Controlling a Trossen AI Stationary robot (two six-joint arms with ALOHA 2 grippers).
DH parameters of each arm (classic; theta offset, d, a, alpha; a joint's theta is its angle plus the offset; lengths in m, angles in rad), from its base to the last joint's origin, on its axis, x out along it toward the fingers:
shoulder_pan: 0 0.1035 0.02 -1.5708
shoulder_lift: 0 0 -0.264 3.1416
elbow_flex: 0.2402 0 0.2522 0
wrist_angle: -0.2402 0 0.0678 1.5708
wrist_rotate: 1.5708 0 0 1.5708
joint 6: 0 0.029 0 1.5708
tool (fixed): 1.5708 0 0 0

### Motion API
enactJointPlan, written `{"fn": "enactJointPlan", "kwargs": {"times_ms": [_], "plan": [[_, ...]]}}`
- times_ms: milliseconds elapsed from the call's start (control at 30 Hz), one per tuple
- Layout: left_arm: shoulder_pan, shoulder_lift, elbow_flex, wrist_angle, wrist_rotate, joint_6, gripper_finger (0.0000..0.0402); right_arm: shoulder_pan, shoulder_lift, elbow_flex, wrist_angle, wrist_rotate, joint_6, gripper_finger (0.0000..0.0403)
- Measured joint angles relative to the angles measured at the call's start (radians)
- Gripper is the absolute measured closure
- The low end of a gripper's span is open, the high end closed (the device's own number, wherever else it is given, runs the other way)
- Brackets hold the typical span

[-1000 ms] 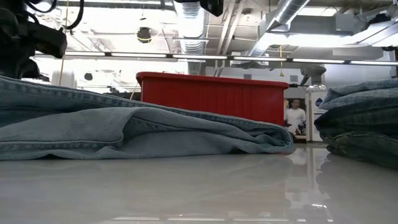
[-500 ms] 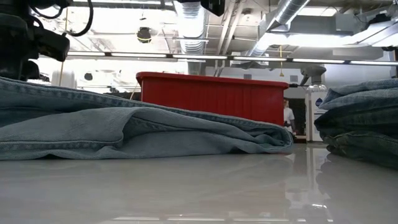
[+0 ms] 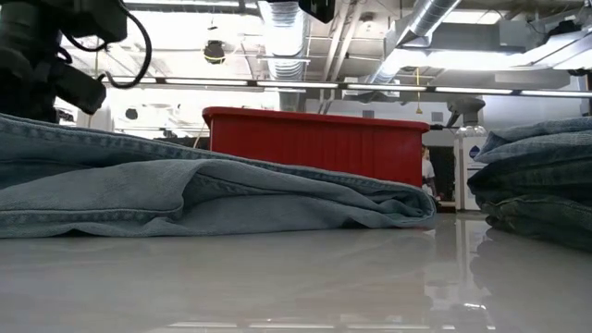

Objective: Fold Laundry from Bin
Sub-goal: Fold the light blue denim pants

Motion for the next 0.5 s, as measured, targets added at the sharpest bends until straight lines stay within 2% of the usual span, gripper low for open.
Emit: {"fn": "enactJointPlan", "kwargs": {"times_ms": [67, 300, 367, 500], "plan": [[0.005, 0.012, 0.0, -0.005, -0.001, 0.0, 0.0387, 0.0, 0.0, 0.0, 0.0, 0.0, 0.0, 0.017], [0.006, 0.013, 0.058, -0.077, -0.04, -0.029, 0.0398, 0.0, 0.0, 0.0, -0.05, 0.014, 0.0, 0.017], [0.006, 0.013, 0.083, -0.083, -0.044, -0.04, 0.0399, 0.0, 0.0, 0.0, -0.11, 0.104, 0.0, 0.017], [0.006, 0.013, 0.121, -0.099, -0.071, -0.041, 0.04, -0.009, 0.023, 0.0, -0.21, 0.381, 0.009, 0.0172]]}}
